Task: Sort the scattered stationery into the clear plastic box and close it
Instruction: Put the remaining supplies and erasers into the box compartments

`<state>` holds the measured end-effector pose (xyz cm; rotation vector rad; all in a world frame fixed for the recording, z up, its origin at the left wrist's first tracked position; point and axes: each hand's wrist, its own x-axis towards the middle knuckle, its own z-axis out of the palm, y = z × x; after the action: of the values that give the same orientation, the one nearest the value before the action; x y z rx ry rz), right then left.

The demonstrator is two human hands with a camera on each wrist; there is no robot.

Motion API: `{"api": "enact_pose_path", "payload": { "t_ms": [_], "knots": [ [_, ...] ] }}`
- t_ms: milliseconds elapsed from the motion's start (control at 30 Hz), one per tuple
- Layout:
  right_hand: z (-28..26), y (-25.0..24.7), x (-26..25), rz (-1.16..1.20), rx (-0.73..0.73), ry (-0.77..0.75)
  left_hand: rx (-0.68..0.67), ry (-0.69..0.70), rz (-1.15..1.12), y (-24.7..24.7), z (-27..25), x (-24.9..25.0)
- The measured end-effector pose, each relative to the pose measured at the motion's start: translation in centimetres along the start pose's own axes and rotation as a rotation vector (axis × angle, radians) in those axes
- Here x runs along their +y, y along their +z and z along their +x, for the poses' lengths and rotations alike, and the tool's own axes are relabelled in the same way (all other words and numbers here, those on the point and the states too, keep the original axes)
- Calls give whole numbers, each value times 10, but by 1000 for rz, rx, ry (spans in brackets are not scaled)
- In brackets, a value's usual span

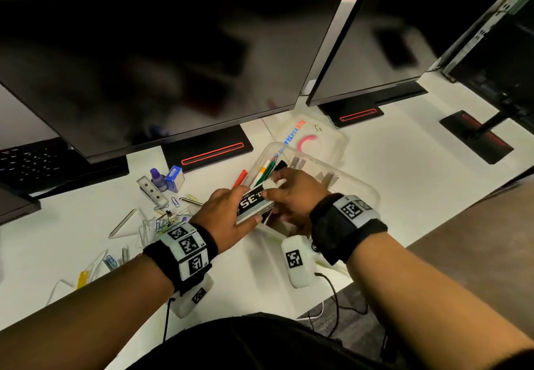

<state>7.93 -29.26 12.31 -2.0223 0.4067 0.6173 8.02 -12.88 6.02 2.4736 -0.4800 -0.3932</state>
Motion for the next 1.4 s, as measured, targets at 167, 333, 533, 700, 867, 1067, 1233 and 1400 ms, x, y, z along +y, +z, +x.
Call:
{"api": "enact_pose_path", "payload": {
  "t_ms": [167, 333, 533, 700, 867, 1067, 1233, 1400],
  "knots": [
    [-15, -47, -11, -30, 165, -91, -81, 59, 85, -5, -2, -9],
    [-34, -99, -22, -473, 436, -151, -32, 132, 149, 1, 3, -19],
    [1, -94, 10, -815, 462, 85, -29, 114, 118, -2, 4, -22],
    [38, -78, 35, -832, 407, 90, -46, 96, 112, -4, 5, -20],
    [61, -73, 52, -827, 335, 159, -25, 67, 85, 0, 6, -15],
    [59, -75, 50, -827, 321, 227, 41, 111, -88, 2, 5, -25],
    [51, -78, 26, -879, 407, 193, 145, -123, -90, -10, 29, -55],
    [50, -48, 1, -923, 399, -114, -99, -270, 146, 6, 54, -70]
  ]
}}
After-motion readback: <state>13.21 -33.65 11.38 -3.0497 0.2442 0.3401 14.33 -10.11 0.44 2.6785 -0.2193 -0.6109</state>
